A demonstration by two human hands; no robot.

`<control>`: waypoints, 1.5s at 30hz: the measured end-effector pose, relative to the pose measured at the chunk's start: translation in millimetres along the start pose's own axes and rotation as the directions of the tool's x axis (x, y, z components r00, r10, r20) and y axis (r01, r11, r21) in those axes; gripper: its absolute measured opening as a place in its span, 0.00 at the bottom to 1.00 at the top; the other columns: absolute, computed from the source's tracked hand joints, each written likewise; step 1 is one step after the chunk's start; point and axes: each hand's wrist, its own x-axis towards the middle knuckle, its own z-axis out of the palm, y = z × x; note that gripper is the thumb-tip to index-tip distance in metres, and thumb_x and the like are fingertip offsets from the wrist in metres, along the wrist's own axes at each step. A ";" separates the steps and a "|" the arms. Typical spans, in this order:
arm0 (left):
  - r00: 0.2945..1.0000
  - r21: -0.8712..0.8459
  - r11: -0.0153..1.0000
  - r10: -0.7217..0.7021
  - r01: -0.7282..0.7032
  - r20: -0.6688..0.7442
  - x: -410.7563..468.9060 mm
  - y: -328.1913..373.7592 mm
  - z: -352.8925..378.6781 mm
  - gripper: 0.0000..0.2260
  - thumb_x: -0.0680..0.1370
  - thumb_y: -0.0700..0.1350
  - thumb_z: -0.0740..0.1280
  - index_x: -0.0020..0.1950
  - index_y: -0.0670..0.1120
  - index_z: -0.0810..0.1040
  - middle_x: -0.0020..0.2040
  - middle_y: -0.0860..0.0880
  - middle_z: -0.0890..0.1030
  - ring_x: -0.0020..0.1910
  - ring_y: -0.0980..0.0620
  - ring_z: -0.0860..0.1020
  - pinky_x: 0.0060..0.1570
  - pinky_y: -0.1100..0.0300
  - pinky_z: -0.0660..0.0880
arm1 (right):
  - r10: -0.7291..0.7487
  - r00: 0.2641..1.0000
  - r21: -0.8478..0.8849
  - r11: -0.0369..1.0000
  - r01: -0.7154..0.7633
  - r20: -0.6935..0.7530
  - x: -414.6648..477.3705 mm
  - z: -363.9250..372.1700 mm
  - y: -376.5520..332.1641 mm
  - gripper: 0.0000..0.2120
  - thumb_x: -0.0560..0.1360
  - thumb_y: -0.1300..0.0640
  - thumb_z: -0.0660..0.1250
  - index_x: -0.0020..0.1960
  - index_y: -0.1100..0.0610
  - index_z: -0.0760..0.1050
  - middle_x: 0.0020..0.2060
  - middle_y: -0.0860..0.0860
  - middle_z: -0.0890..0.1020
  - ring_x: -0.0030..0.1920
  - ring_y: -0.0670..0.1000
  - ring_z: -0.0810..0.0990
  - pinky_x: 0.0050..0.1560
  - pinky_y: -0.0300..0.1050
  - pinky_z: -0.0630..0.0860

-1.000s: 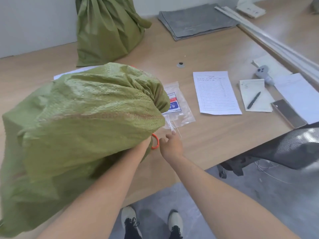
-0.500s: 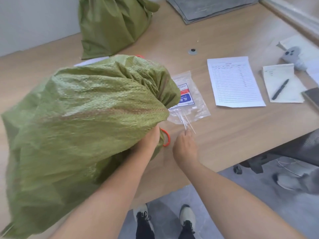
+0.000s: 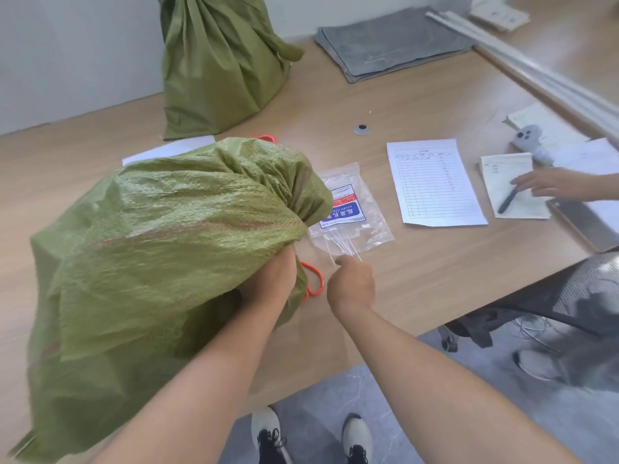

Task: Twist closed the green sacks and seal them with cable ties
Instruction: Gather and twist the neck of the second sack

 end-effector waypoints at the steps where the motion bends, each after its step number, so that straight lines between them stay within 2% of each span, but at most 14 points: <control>1: 0.998 -0.003 1.000 -0.014 0.014 -0.062 -0.9 3.1 -6.5 0.11 0.73 0.33 0.73 0.55 0.34 0.84 0.56 0.34 0.83 0.57 0.34 0.82 0.60 0.46 0.76 | 0.024 1.000 0.030 0.999 -0.024 0.003 -0.7 -3.4 -2.8 0.14 0.74 0.68 0.60 0.47 0.55 0.82 0.47 0.57 0.82 0.51 0.61 0.80 0.42 0.46 0.71; 4: 0.996 0.019 0.996 -0.084 0.084 -0.009 2.3 7.2 -30.0 0.17 0.80 0.40 0.69 0.69 0.40 0.78 0.71 0.38 0.76 0.72 0.36 0.71 0.71 0.52 0.61 | 0.116 0.993 0.124 0.985 -0.117 0.013 -3.7 -18.5 -14.5 0.08 0.74 0.62 0.65 0.45 0.55 0.83 0.45 0.56 0.84 0.50 0.60 0.82 0.42 0.43 0.71; 7: 0.972 -0.013 0.976 -0.215 0.217 0.093 2.6 8.0 -51.0 0.20 0.83 0.48 0.63 0.75 0.45 0.73 0.78 0.44 0.68 0.78 0.42 0.61 0.66 0.57 0.48 | 0.148 0.989 0.204 0.968 -0.145 -0.001 -10.9 -37.9 -31.5 0.06 0.75 0.59 0.69 0.50 0.55 0.84 0.48 0.56 0.85 0.52 0.59 0.83 0.45 0.44 0.73; 15: 0.973 -0.074 0.971 -0.226 0.228 0.036 26.0 -8.0 -108.3 0.17 0.81 0.51 0.65 0.69 0.49 0.78 0.74 0.45 0.73 0.74 0.41 0.67 0.72 0.47 0.59 | 0.005 1.000 0.341 0.940 -0.013 0.023 -43.0 -75.5 -97.0 0.05 0.73 0.55 0.72 0.45 0.54 0.87 0.44 0.53 0.87 0.51 0.56 0.84 0.45 0.41 0.73; 19: 0.955 -0.058 0.955 -0.286 0.291 0.082 46.4 -27.0 -146.9 0.17 0.77 0.57 0.64 0.60 0.54 0.84 0.69 0.49 0.77 0.70 0.41 0.71 0.70 0.45 0.62 | -0.040 0.997 0.546 0.838 0.001 0.059 -68.7 -83.3 -142.3 0.05 0.67 0.55 0.74 0.33 0.52 0.82 0.32 0.48 0.86 0.41 0.51 0.87 0.51 0.46 0.82; 23: 0.932 -0.187 0.914 -0.343 0.361 0.119 66.8 -53.0 -183.7 0.19 0.70 0.64 0.61 0.46 0.56 0.86 0.55 0.52 0.83 0.61 0.43 0.77 0.68 0.43 0.69 | -0.148 0.973 0.712 0.701 -0.020 0.174 -97.3 -97.6 -192.9 0.02 0.72 0.62 0.73 0.42 0.58 0.85 0.33 0.54 0.87 0.32 0.48 0.85 0.35 0.38 0.79; 25: 0.918 -0.260 0.881 -0.364 0.395 0.159 70.4 -58.6 -209.3 0.15 0.72 0.64 0.64 0.40 0.55 0.83 0.50 0.52 0.82 0.58 0.44 0.78 0.67 0.46 0.71 | -0.220 0.953 0.746 0.665 -0.010 0.209 -111.8 -99.4 -219.3 0.02 0.72 0.65 0.72 0.43 0.63 0.84 0.37 0.59 0.87 0.32 0.51 0.86 0.34 0.38 0.80; 28: 0.913 -0.366 0.837 -0.351 0.406 0.208 80.2 -68.8 -241.3 0.14 0.76 0.60 0.67 0.46 0.50 0.79 0.51 0.50 0.80 0.56 0.44 0.77 0.64 0.51 0.73 | -0.300 0.928 0.730 0.682 0.046 0.222 -132.8 -98.2 -255.7 0.02 0.71 0.65 0.73 0.42 0.63 0.84 0.36 0.58 0.87 0.36 0.55 0.88 0.45 0.48 0.86; 32: 0.915 -0.448 0.800 -0.321 0.400 0.244 103.4 -91.5 -277.5 0.19 0.72 0.60 0.69 0.53 0.46 0.81 0.50 0.49 0.83 0.52 0.45 0.80 0.60 0.52 0.77 | -0.349 0.909 0.722 0.687 0.083 0.227 -156.8 -97.5 -299.5 0.02 0.74 0.63 0.73 0.45 0.62 0.83 0.35 0.55 0.87 0.34 0.51 0.87 0.36 0.39 0.82; 34: 0.913 -0.503 0.763 -0.318 0.406 0.256 119.0 -103.0 -295.2 0.19 0.73 0.59 0.69 0.55 0.47 0.84 0.51 0.49 0.84 0.50 0.47 0.81 0.57 0.53 0.78 | -0.387 0.894 0.746 0.659 0.096 0.227 -164.7 -93.9 -322.4 0.02 0.75 0.64 0.73 0.47 0.63 0.82 0.34 0.56 0.87 0.34 0.51 0.87 0.38 0.41 0.84; 36: 0.910 -0.550 0.726 -0.303 0.412 0.282 131.9 -112.3 -310.9 0.13 0.77 0.55 0.69 0.51 0.47 0.85 0.50 0.49 0.84 0.48 0.48 0.80 0.55 0.55 0.77 | -0.423 0.878 0.761 0.639 0.114 0.224 -169.0 -88.6 -342.9 0.01 0.76 0.64 0.72 0.46 0.63 0.82 0.32 0.55 0.86 0.35 0.51 0.87 0.45 0.46 0.86; 39: 0.906 -0.605 0.677 -0.265 0.418 0.329 150.1 -126.4 -321.3 0.14 0.79 0.54 0.69 0.42 0.45 0.87 0.48 0.48 0.86 0.51 0.46 0.82 0.62 0.50 0.77 | -0.465 0.858 0.787 0.604 0.128 0.218 -172.4 -79.1 -365.7 0.01 0.77 0.65 0.72 0.47 0.64 0.82 0.35 0.56 0.87 0.36 0.50 0.87 0.43 0.43 0.85; 42: 0.898 -0.667 0.606 -0.232 0.434 0.374 158.9 -133.8 -328.2 0.10 0.80 0.54 0.70 0.53 0.49 0.83 0.56 0.47 0.85 0.57 0.45 0.82 0.64 0.47 0.77 | -0.517 0.819 0.764 0.624 0.162 0.248 -174.8 -68.0 -376.4 0.03 0.77 0.65 0.72 0.46 0.61 0.85 0.39 0.55 0.87 0.37 0.47 0.86 0.43 0.40 0.84; 45: 0.881 -0.700 0.540 -0.217 0.468 0.421 167.2 -138.6 -326.1 0.14 0.81 0.52 0.69 0.61 0.44 0.82 0.53 0.45 0.86 0.50 0.45 0.85 0.52 0.53 0.81 | -0.567 0.782 0.740 0.636 0.217 0.259 -174.0 -57.8 -381.9 0.06 0.77 0.64 0.72 0.44 0.56 0.86 0.34 0.49 0.85 0.34 0.45 0.82 0.41 0.36 0.80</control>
